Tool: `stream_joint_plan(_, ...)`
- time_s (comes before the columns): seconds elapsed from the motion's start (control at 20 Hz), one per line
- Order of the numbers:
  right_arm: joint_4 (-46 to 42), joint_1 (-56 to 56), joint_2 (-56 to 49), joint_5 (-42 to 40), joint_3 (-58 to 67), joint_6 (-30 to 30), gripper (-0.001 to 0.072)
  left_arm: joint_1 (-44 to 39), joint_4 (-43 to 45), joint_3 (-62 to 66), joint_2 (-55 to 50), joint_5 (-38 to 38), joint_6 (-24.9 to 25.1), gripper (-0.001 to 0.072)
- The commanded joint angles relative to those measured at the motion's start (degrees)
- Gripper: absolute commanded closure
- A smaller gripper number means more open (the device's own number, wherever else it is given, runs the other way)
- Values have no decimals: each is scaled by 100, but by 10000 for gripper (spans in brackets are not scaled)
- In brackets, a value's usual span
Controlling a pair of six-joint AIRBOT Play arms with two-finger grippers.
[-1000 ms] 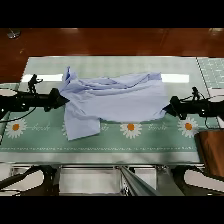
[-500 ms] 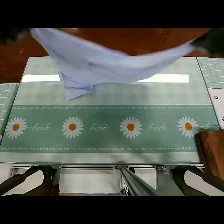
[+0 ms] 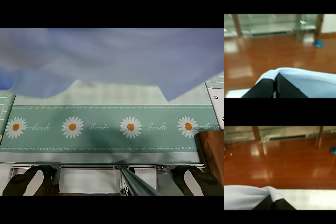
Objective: Fold the shirts.
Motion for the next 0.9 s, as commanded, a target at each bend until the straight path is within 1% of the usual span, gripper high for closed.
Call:
stream_joint_plan(0.0,-435,2,743,459,61,188,693,0,1222,79,984,-262,-151,668)
stream_joint_plan(0.2,-546,2,876,1082,46,184,692,-236,1266,-413,1482,-540,-181,667)
stream_joint_plan(0.35,-555,2,629,1635,-9,109,692,-378,1237,-1331,1421,-750,-293,667)
stream_joint_plan(0.45,-481,4,385,1821,-310,22,692,-398,1060,-2100,1266,-715,-531,667)
stream_joint_plan(0.55,-387,4,114,1663,-820,-59,692,-398,487,-2815,964,-466,-535,667)
stream_joint_plan(0.65,-140,4,-223,1209,-1486,-164,693,-398,-63,-3401,507,2,-522,667)
stream_joint_plan(0.75,81,4,-708,549,-2164,-378,692,-398,-348,-3755,-109,527,-470,667)
stream_joint_plan(0.85,103,4,-1425,50,-2551,-411,692,-446,-422,-3812,-885,885,-470,667)
